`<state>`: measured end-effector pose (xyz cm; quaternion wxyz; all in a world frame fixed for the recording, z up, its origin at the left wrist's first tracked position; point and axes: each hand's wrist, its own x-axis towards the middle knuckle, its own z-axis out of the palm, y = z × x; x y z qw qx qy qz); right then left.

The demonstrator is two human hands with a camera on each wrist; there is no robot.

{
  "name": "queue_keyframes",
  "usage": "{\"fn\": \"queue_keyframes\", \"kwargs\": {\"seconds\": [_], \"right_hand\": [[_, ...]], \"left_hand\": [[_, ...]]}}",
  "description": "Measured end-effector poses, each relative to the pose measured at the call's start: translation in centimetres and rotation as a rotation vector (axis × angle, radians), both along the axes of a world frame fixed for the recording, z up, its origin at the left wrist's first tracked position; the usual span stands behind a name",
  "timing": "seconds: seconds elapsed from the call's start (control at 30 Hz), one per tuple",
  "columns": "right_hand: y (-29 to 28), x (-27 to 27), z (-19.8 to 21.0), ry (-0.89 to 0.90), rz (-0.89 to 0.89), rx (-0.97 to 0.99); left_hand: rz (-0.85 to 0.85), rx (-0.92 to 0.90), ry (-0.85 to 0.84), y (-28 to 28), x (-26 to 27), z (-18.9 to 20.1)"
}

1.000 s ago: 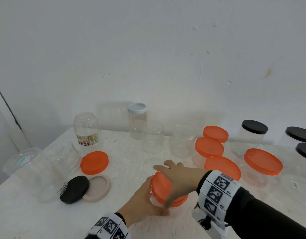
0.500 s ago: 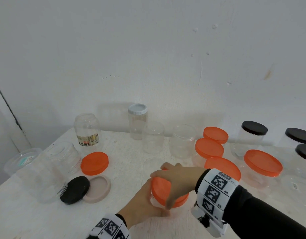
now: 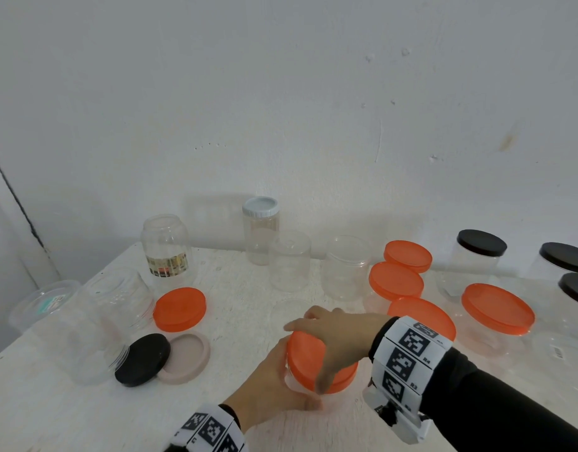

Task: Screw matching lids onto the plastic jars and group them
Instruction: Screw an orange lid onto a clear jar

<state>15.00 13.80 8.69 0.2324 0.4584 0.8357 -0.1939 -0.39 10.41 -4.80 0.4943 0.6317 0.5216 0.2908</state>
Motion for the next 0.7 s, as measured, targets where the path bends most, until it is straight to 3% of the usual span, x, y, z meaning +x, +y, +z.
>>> {"fn": "queue_keyframes", "kwargs": {"seconds": [0.3,0.53,0.7], "right_hand": [[0.11,0.29,-0.26,-0.035,-0.111,0.078],[-0.22,-0.21,-0.58,0.053,0.024,0.011],[0.19,-0.13,-0.88,0.002,-0.047,0.068]], "left_hand": [[-0.015,-0.002,-0.044,-0.10,0.04,0.20],[-0.001,0.004,0.004,-0.08,0.10,0.18],[-0.023,-0.013,-0.025,-0.07,0.09,0.20]]}}
